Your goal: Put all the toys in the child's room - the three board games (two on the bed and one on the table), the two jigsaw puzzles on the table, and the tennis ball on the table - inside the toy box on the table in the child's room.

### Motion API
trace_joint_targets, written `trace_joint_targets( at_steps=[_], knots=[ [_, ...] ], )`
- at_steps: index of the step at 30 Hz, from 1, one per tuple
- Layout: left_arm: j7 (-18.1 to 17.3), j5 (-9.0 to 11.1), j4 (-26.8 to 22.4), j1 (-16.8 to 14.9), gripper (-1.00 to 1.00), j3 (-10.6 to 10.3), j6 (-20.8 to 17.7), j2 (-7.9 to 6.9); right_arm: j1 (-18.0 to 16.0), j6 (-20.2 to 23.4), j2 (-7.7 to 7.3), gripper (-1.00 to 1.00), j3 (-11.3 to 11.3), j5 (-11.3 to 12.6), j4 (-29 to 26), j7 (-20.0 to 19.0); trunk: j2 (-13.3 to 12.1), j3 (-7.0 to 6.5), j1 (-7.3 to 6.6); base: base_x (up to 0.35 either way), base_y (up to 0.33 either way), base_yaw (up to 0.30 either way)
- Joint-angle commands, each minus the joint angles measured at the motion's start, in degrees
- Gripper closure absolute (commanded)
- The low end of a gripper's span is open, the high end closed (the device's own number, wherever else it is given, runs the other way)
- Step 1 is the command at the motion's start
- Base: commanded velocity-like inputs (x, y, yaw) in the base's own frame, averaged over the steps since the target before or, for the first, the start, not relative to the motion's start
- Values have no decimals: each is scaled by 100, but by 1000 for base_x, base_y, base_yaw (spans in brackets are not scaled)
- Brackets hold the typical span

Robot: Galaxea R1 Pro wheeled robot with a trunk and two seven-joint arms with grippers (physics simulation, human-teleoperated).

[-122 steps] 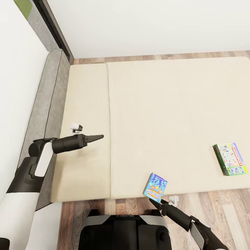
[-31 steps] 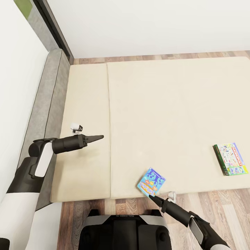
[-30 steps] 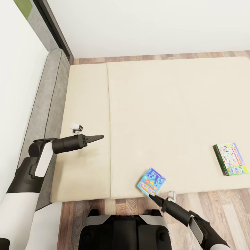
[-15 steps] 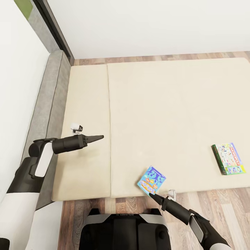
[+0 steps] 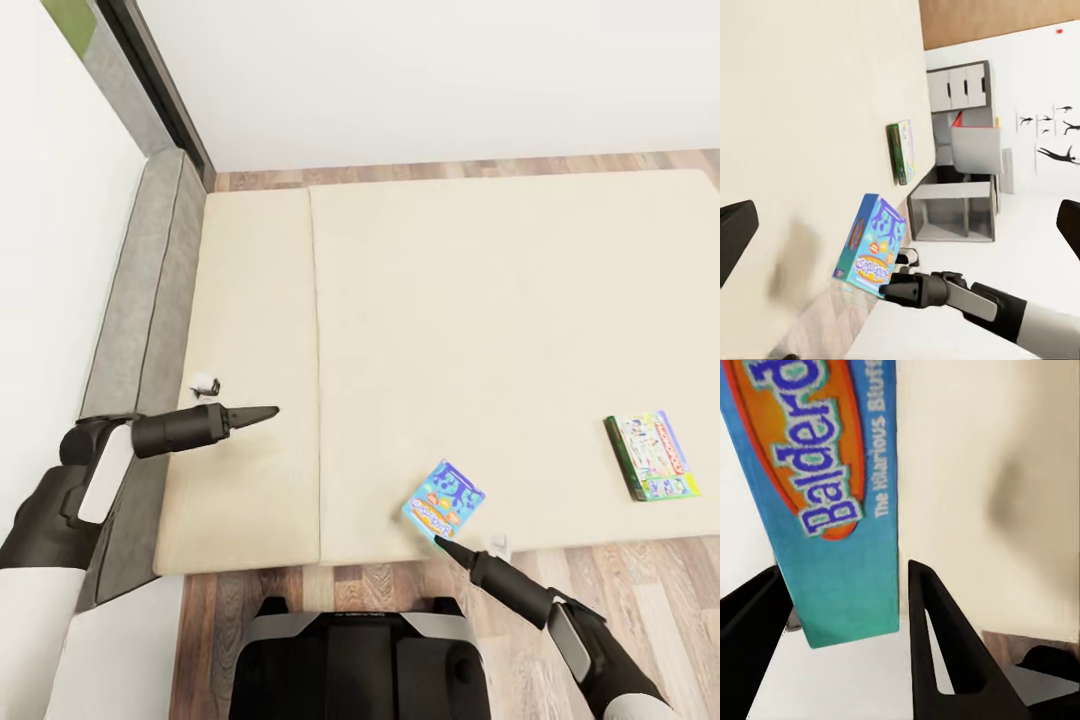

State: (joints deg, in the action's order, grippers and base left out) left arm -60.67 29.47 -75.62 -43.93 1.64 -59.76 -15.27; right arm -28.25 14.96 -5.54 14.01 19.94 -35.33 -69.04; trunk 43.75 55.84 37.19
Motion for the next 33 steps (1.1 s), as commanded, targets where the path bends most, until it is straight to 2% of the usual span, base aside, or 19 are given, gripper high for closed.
trace_joint_targets(
  at_steps=[1, 3, 7, 15, 22, 33],
  knots=[
    [-24, -5, 5, 34, -100, 16, -24, -71, 5, 98, 0, 100, -7, 29, -125, -11, -38, -15, -21, 0, 0, 0],
    [-38, 2, 9, 119, -100, 71, -22, -169, 9, 159, 0, 100, -28, 44, -267, -7, -118, -51, -65, 0, 0, 0],
    [-58, 6, 12, 242, -100, 198, -24, -234, 14, 265, 0, 100, -52, 52, -352, -31, -279, -123, -153, 0, 0, 0],
    [-68, 15, 12, 269, -100, 251, -24, -250, 43, 228, 9, 100, -36, 58, -368, -66, -599, -267, -328, 0, 0, 0],
    [-74, 17, 12, 271, -100, 250, -24, -249, 47, 203, 140, 100, -15, 54, -369, -55, -880, -392, -482, 0, 0, 0],
    [-77, 23, 12, 271, -100, 262, -24, -256, 48, 200, 158, 100, -12, 51, -369, -48, -1321, -590, -724, 0, 0, 0]
  ],
)
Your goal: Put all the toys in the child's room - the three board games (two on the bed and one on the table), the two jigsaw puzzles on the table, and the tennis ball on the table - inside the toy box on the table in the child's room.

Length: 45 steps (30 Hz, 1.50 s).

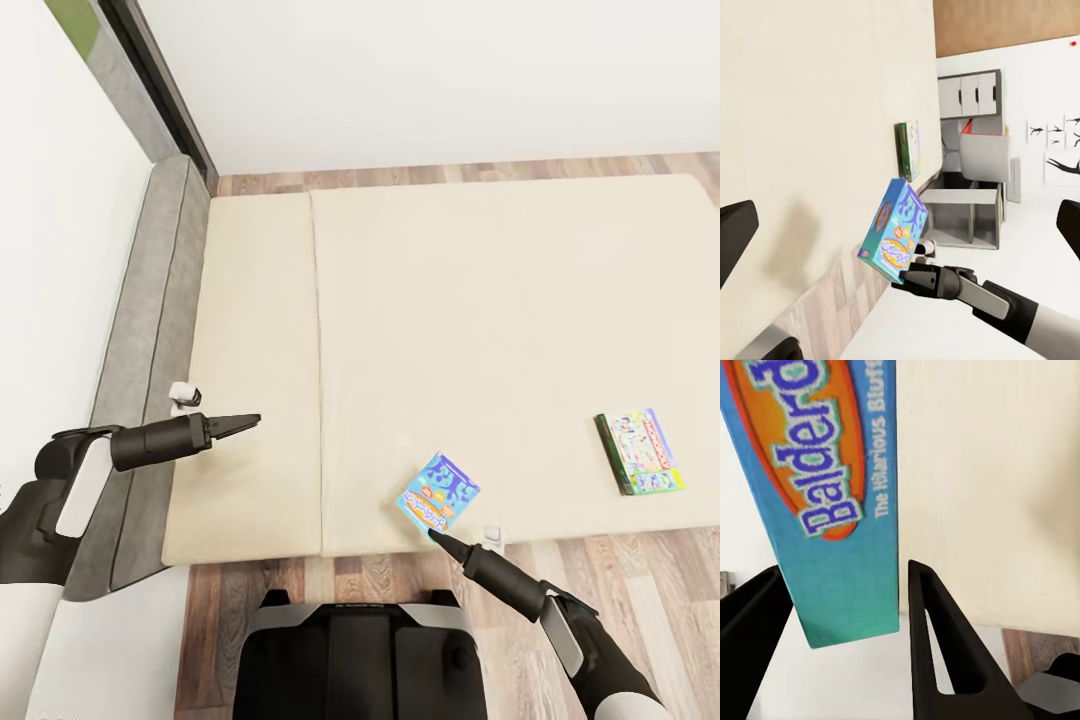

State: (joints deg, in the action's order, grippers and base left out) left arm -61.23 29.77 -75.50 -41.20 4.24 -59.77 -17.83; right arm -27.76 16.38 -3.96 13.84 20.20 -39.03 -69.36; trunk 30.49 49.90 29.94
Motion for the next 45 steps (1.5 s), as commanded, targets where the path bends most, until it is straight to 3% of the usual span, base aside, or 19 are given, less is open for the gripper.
trace_joint_targets(
  at_steps=[1, 19, 45],
  knots=[
    [-20, -7, 0, -2, -100, 14, -23, -1, -2, 59, 0, 100, 5, 26, 1, -17, -35, -14, -20, 0, 0, 0],
    [-20, 2, 0, -2, -100, 60, -23, 18, 7, -174, 6, 100, 7, 29, 1, -1, -757, -337, -415, 0, 0, 0],
    [-20, -13, 0, -2, -100, 60, -20, 16, 7, -204, 6, 100, 14, 37, 1, 0, -757, -337, -415, 0, 0, 0]
  ],
)
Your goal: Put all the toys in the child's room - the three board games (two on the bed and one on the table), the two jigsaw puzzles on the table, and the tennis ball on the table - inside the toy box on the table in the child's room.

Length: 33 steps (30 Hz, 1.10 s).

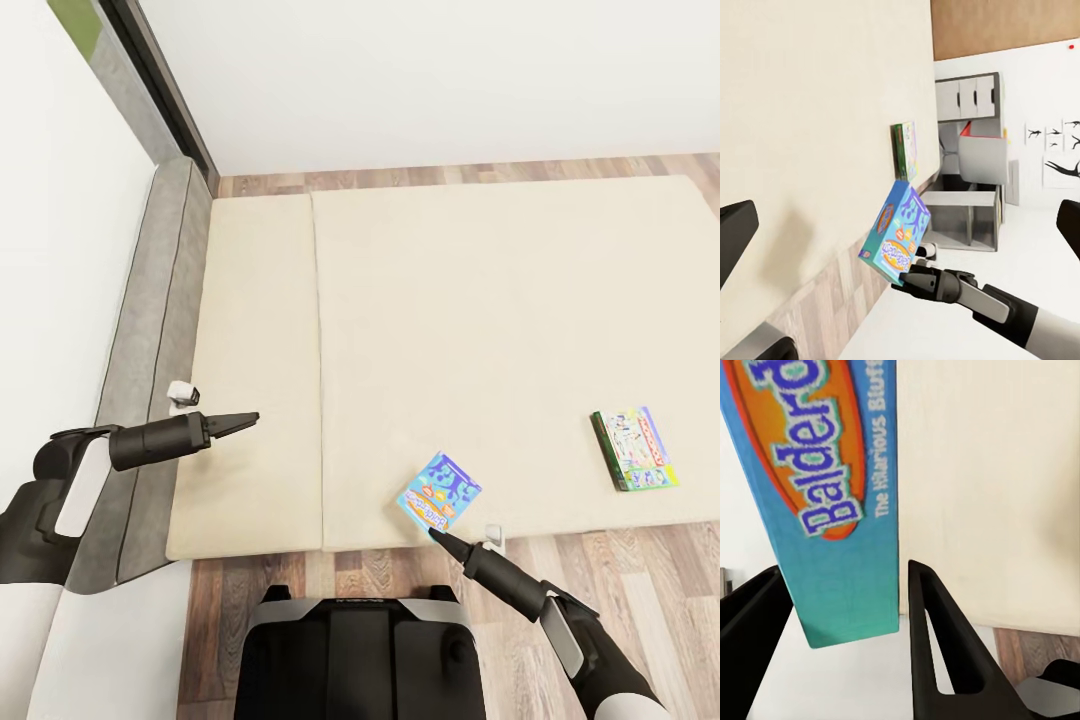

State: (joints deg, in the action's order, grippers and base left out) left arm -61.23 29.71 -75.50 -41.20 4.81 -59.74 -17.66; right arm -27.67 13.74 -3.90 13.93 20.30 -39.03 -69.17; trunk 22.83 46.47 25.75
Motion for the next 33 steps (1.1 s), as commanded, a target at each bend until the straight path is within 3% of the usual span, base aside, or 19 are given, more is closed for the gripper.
trace_joint_targets(
  at_steps=[1, 10, 33],
  knots=[
    [-20, -8, 0, -3, -100, 2, -22, -1, -2, 58, 1, 100, 5, 25, 1, -14, 8, 6, 3, 0, 0, 0],
    [-20, -29, 0, -3, -100, -6, -20, 12, -1, 50, 1, 100, 5, 24, 1, -17, 8, -13, 3, 0, 0, 0],
    [-12, -36, 0, -3, -100, -10, -20, 21, 7, 26, -4, 100, -2, 18, -1, -35, 8, -221, 3, 0, 0, 0]
  ],
)
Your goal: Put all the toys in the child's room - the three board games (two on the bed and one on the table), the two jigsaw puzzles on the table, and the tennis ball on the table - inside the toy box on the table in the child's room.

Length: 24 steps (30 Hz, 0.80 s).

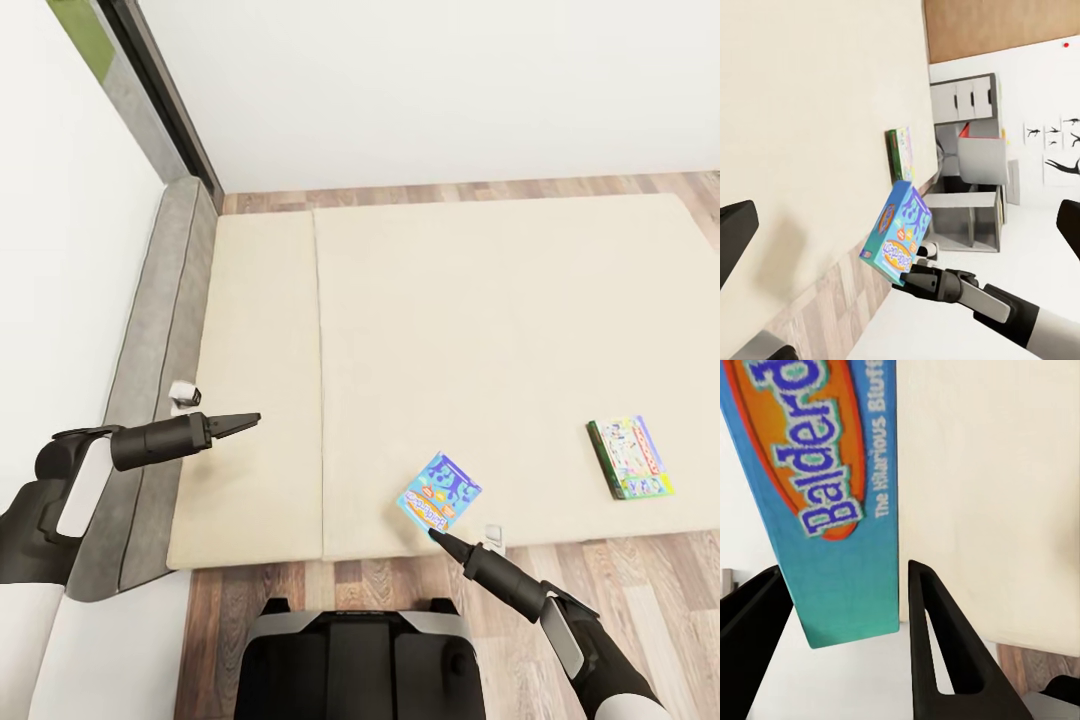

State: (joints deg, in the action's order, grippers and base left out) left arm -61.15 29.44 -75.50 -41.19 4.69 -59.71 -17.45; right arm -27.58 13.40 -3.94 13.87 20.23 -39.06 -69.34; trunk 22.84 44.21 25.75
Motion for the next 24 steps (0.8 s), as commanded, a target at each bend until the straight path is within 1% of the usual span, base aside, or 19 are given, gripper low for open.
trace_joint_targets(
  at_steps=[1, 18, 24],
  knots=[
    [-20, -8, 0, -3, -100, 0, -23, 1, -2, 59, 1, 100, 3, 25, -1, -19, 8, -4, 4, 0, 0, 0],
    [-20, 0, 0, -3, -100, 5, -23, -3, -2, 46, 7, 100, 2, 25, -5, -17, 8, -161, 4, 0, 0, 0],
    [-28, 8, 0, -3, -100, 11, -20, -11, -2, -40, 7, 100, -4, 25, -1, -11, 8, -216, 4, 0, 0, 0]
  ],
)
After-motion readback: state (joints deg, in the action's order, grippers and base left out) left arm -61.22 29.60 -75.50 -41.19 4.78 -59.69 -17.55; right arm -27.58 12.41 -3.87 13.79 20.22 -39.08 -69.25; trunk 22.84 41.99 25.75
